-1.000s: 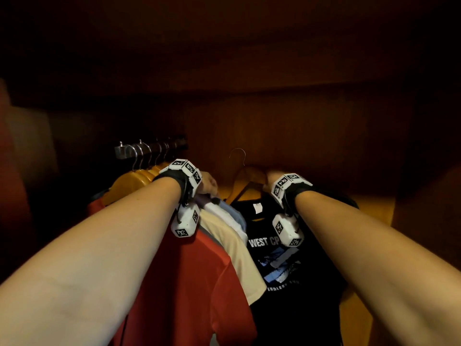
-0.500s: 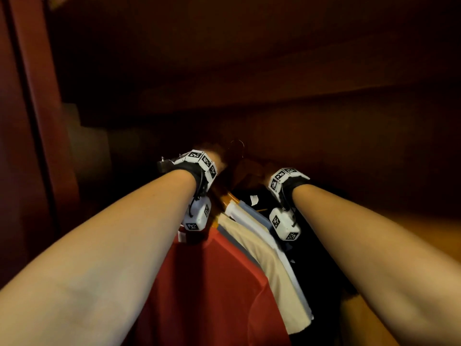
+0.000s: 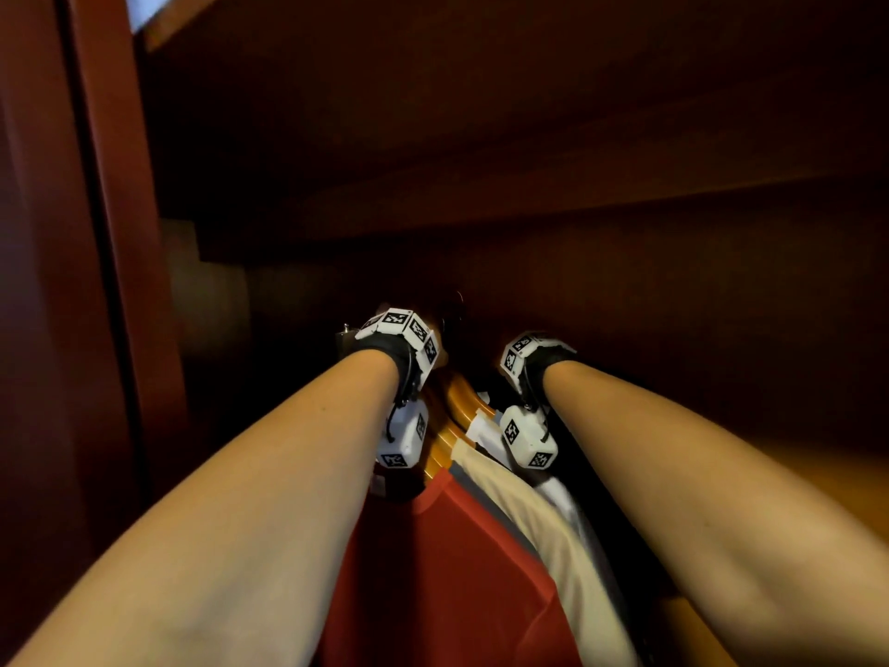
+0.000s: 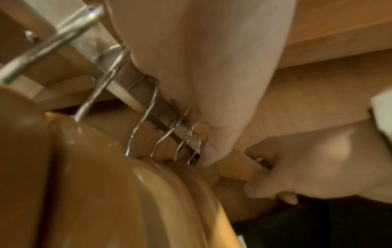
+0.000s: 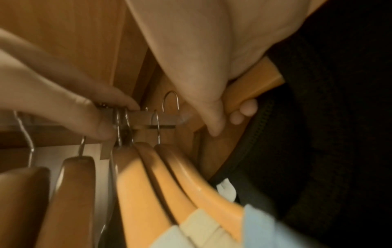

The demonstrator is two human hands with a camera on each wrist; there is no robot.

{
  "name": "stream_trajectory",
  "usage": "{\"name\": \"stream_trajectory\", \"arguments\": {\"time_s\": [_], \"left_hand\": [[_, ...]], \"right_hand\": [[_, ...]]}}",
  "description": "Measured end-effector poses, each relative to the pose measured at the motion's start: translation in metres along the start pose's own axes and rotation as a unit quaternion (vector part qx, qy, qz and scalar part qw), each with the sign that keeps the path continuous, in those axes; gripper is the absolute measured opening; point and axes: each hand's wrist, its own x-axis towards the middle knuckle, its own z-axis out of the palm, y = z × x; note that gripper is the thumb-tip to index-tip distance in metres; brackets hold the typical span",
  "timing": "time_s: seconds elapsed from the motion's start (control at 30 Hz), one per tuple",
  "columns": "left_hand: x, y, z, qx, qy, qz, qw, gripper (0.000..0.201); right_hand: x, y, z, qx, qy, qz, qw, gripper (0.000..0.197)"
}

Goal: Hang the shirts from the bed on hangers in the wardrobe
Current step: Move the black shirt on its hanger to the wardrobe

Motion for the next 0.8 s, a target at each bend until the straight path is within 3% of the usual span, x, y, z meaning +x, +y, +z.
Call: {"name": "stream_trajectory", "arguments": {"time_s": [0.2,0.4,0.63,0.7,0.8], "left_hand": [[0.001,-0.001,0.004,-0.03,0.012,-0.011,0.999,0.052],[-0.003,0.001,0.003,-0.042,0.025,-0.013,0.999,0.058],[-0.017,-0.002,-0.003,-0.062,0.026,-0.001,0.998,0.039],[-0.018,-0.002,-0.004,-0.069,0.024,-0.006,0.997,0.038],[-0.019,0.0,-0.006,-0.074,0.01,-0.01,0.997,0.041]], "right_hand": [[0.002,-0.009,0.003,-0.016,-0.047,-0.001,0.999,0.088],[-0.014,-0.012,0.002,-0.024,-0.045,-0.017,0.999,0.084],[-0.029,-0.025,-0.004,-0.041,-0.017,-0.015,0.999,0.086],[-0.023,-0.023,0.0,-0.025,-0.016,-0.014,0.999,0.08],[-0.001,-0.021,0.016,0.025,0.001,-0.022,0.999,0.053]]}}
